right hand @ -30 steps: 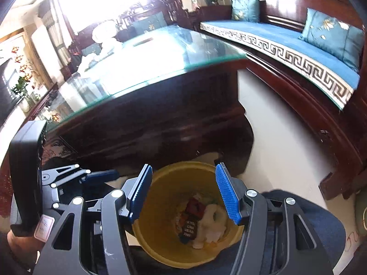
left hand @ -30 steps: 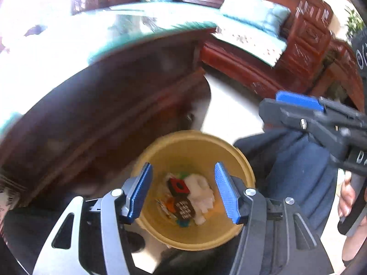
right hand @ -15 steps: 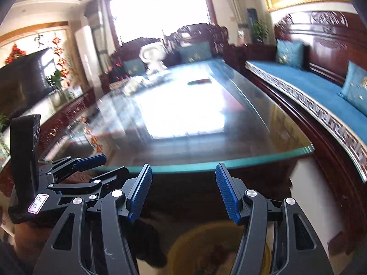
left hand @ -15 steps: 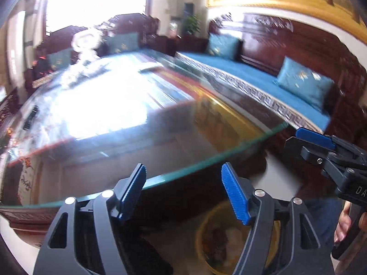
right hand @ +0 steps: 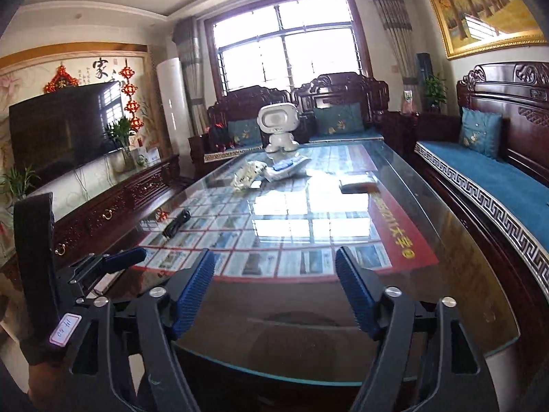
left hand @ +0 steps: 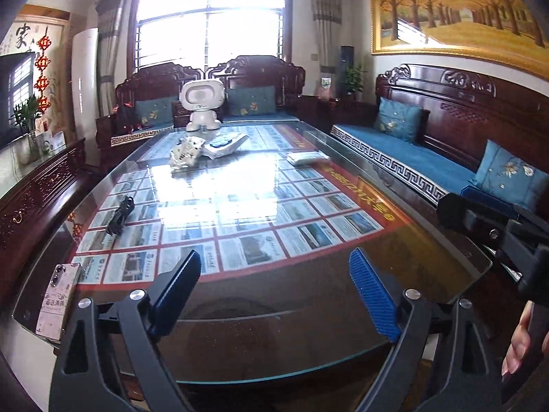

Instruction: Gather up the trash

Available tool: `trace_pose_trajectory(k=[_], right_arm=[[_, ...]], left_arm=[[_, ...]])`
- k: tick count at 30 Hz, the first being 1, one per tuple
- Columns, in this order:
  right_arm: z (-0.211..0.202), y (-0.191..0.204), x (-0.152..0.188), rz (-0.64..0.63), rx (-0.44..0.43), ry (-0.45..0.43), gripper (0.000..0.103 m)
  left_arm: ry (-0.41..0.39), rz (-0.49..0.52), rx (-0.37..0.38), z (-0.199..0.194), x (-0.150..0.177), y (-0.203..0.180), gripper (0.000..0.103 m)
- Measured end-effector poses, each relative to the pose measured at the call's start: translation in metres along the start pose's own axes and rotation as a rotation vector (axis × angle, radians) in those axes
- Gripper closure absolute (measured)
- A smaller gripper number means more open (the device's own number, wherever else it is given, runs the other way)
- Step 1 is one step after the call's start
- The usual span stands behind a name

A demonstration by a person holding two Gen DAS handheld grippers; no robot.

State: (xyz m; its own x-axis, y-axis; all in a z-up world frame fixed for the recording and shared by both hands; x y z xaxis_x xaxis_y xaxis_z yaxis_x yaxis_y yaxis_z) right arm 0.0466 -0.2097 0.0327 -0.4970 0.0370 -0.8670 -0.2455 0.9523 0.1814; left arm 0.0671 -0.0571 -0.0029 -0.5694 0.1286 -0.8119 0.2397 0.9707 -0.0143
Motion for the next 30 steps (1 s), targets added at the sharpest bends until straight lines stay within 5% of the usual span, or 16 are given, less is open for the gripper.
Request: trace_pose_trajectory(k=[3, 15, 30], right_arm=[[0.009, 0.007, -0.013, -0.025, -0.001, -0.014, 0.024], [0.041, 0.002, -0.039, -0.027, 0.042, -0.06, 0.008], [0.106, -0.041, -0.009, 0.041, 0.126, 0.05, 0.008]], left_arm=[[-0.014, -0.01, -0.023, 0.004, -0.01, 0.014, 0.006], [-0.059, -0.037, -0.089, 0.018, -0.049, 0.046, 0.004], [0.026, -0.094, -0.193, 0.079, -0.043, 0.08, 0.004]])
Point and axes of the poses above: each gripper's, at about its wrist camera, not at the fingertips, and z roughly the way its jaws point, y to its left, x to its underside, the point moved 9 cm from there along z, roughly the way its jaws point, and after that the axes turned 6 degrees about y, right-handed, at the moved point
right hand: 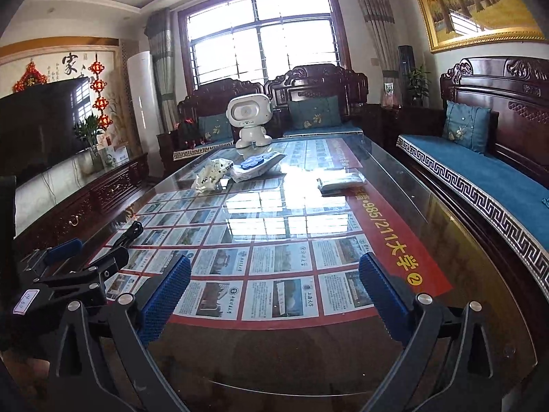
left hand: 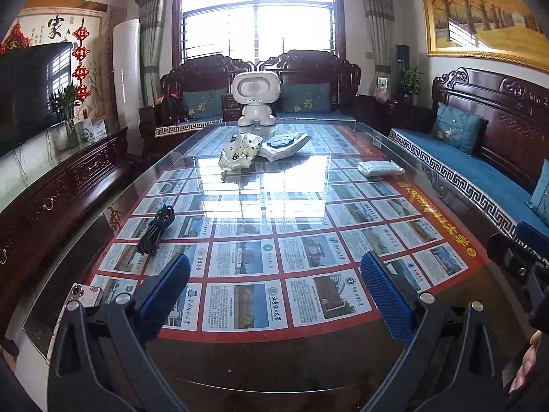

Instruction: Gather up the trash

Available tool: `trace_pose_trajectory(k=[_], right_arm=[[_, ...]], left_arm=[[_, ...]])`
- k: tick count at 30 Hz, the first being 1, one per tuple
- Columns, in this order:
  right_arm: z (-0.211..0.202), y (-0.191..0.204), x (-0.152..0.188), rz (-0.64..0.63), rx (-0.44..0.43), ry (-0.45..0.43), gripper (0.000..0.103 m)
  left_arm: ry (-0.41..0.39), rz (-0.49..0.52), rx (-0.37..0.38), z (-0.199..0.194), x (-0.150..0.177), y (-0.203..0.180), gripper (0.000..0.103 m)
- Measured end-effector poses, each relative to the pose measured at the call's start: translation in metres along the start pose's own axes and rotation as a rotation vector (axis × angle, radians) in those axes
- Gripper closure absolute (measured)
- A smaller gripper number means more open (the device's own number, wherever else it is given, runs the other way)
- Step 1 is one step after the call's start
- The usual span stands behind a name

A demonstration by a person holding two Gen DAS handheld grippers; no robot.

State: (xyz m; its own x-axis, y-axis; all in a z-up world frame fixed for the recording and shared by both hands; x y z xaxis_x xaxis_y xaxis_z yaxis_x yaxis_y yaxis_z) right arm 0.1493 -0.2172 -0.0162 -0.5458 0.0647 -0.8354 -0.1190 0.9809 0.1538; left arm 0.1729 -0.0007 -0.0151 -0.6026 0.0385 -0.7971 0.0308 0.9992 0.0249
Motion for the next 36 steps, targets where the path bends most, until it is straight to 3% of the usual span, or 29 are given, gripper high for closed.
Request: trace_pose_trajectory(k=[6, 22, 30, 34, 36], right_arm=[[0.023, -0.006, 0.016, -0.025, 0.041, 0.075, 0.008], [0.026, -0.012, 0.03, -0.006, 0.012, 0.109, 0.008], [0.026, -0.016, 0.035, 0.015, 0.003, 0.123, 0.008], [0.026, -0.018, 0.038, 0.027, -0.002, 0.128, 0.008], [0.027, -0.019, 0.039, 0.029, 0.001, 0.13, 0.008]], left_arm=[[0.028, -0.042, 0.097, 0.011, 0.004, -0.008, 0.004], [0.041, -0.015, 0.092, 0.016, 0.005, -0.023, 0.004], [0.028, 0.039, 0.059, 0.011, 0.006, -0.033, 0.004], [-0.002, 0.056, -0.071, 0.006, 0.005, -0.029, 0.004], [0.008, 0.055, -0.044, 0.006, 0.006, -0.031, 0.004]])
Point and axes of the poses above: each gripper's, at about its wrist camera, not at the fingertips, and z roughly the way its jaws point, y to its left, x to its underside, the point moved 9 cm from there along z, roughly the way its jaws point, and after that the axes turned 6 degrees about y, right-handed, at the moved point
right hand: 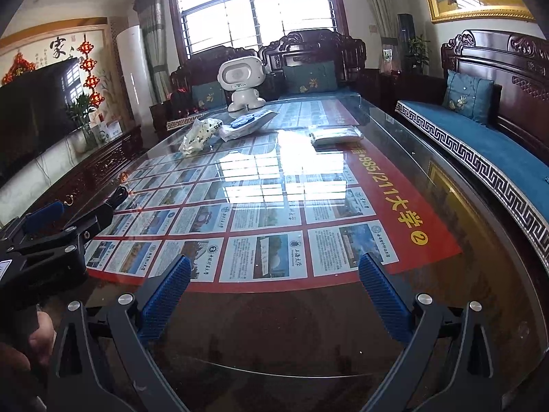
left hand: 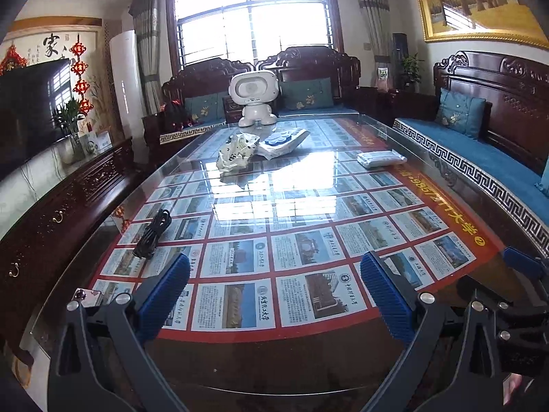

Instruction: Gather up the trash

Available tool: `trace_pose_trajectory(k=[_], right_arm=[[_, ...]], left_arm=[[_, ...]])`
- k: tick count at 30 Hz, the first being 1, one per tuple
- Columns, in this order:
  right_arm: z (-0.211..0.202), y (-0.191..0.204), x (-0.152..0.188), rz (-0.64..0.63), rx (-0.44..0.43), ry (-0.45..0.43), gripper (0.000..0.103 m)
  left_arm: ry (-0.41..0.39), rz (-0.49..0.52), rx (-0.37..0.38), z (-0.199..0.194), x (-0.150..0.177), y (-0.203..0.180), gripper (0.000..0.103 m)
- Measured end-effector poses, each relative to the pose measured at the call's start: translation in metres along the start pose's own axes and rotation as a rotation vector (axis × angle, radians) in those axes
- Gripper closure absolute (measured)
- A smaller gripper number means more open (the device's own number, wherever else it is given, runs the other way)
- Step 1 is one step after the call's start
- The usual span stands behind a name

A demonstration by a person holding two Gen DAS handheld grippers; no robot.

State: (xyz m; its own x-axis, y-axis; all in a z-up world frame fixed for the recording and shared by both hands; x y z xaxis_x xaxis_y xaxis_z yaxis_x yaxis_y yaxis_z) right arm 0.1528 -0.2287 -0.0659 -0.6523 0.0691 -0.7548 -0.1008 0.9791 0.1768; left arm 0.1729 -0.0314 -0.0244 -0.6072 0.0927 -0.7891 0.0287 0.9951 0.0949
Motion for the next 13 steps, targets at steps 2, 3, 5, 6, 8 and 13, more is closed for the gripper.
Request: trace_pose_trajectory(k=[2, 3, 5, 6, 8, 13], right_arm=[[0.001, -0.001, 0.001, 0.003, 0.005, 0.007, 0.008], [0.002, -0.002, 0.002, 0.007, 0.004, 0.009, 0.008], [0.001, -0.003, 0.003, 0.015, 0.003, 0.007, 0.008], [0.001, -0.004, 0.003, 0.016, 0.007, 0.008, 0.008], [0.001, -0.005, 0.003, 0.017, 0.011, 0.01, 0.008], [0.001, -0.007, 0.004, 0.027, 0.01, 0.014, 0.008]], left_arm=[[0.022, -0.023, 0.053, 0.002, 0.001, -0.002, 0.004], [0.026, -0.024, 0.053, 0.002, 0.001, -0.002, 0.004], [0.031, -0.015, 0.049, 0.003, 0.002, -0.003, 0.004], [0.037, -0.009, 0.048, 0.004, 0.002, -0.004, 0.004], [0.057, -0.004, 0.063, 0.007, 0.003, -0.006, 0.004], [0.09, -0.025, 0.132, 0.011, 0.007, -0.011, 0.004]])
Point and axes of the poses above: each gripper's, at about its wrist camera, not at the fingertips, and z roughly the way its jaws point, y to its left, x to its underside, the point moved 9 cm from there along z, roughly the way its jaws point, and after that the axes turned 6 degrees about y, right-handed, at the moved point
